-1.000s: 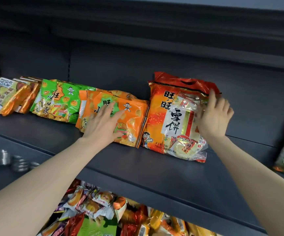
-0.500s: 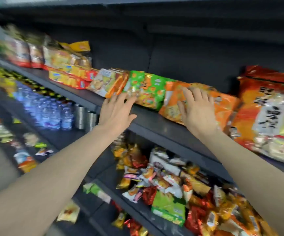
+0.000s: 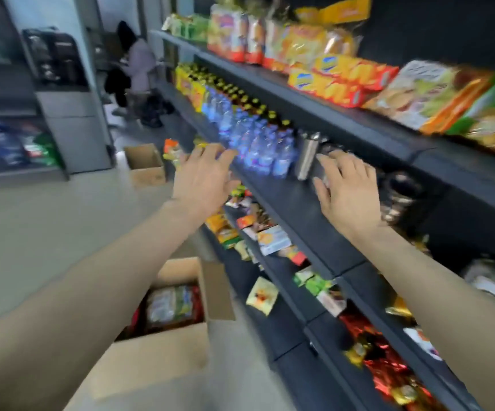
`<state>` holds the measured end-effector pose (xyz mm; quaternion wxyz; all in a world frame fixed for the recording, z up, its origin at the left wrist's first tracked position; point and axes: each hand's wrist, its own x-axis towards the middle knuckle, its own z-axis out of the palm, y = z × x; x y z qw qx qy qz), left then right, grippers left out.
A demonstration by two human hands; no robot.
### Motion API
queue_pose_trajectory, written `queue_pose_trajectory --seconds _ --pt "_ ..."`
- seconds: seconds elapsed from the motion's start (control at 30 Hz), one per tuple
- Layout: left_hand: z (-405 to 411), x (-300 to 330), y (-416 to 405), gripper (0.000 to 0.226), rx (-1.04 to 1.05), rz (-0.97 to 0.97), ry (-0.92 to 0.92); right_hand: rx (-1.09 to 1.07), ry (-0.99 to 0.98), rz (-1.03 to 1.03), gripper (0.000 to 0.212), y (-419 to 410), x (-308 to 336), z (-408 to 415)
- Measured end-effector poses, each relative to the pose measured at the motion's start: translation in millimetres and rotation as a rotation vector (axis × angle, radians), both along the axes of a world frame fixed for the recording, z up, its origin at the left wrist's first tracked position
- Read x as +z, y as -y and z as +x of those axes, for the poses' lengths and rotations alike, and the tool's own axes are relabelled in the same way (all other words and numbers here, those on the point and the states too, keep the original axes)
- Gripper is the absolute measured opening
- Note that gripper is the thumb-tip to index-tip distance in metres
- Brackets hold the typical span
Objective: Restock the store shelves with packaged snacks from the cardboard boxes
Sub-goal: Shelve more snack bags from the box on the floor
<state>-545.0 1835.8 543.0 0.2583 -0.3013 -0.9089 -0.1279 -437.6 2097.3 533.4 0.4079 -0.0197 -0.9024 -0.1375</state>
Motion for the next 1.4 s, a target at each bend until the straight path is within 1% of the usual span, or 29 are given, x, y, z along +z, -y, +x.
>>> queue_pose_trajectory --seconds 0.17,0.27,0.37,0.47,0.57,0.67,0.77,0.9,1.03,1.17,1.27,1.33,1.4 --pt "-58.3 -57.5 84.6 0.055 0.171 0.014 0.158 0.115 0.138 -0.06 0.045 52.2 -68.0 -93.8" --pt "-91.8 -98.1 125.7 0.057 0.275 -0.009 0.247 0.166 0.22 -0.126 0.045 84.5 -113.7 -149.9" --pt "-126.2 -140.2 159.6 0.058 0.37 -0.017 0.343 0.21 0.353 -0.189 0.045 114.4 -159.4 -204.9" --pt "-159.7 -185.4 186.7 0.058 0.465 -0.01 0.458 0.257 0.508 -0.244 0.05 140.0 -204.0 -259.5" --pt "-190.1 -233.1 206.1 0.056 0.55 -0.018 0.596 0.322 0.625 -0.287 0.049 158.8 -248.2 -308.8" --pt "-212.8 -284.1 221.8 0.055 0.624 -0.033 0.706 0.392 0.743 -0.272 0.053 174.6 -293.6 -353.2" --pt "-228.0 -336.4 234.1 0.056 0.687 -0.039 0.833 0.412 0.836 -0.281 0.054 191.2 -339.3 -392.0" --pt "-242.7 -414.5 246.7 0.058 0.7 -0.032 0.99 0.396 0.951 -0.287 0.056 212.3 -406.6 -427.7" --pt "-252.7 -507.2 258.8 0.061 0.699 -0.034 1.116 0.398 1.061 -0.257 0.062 232.6 -493.1 -450.7" --pt "-257.1 -601.3 276.3 0.066 0.695 -0.088 1.19 0.426 1.165 -0.147 0.074 259.1 -583.6 -470.4" --pt "-257.0 -665.6 288.9 0.069 0.685 -0.117 1.229 0.469 1.207 -0.077 0.078 282.2 -648.2 -484.5" --pt "-258.1 -704.2 291.5 0.071 0.625 -0.14 1.263 0.478 1.238 -0.052 0.08 296.0 -688.1 -494.6" --pt "-261.0 -738.2 289.7 0.074 0.558 -0.163 1.284 0.421 1.286 -0.064 0.083 307.1 -724.6 -503.7"
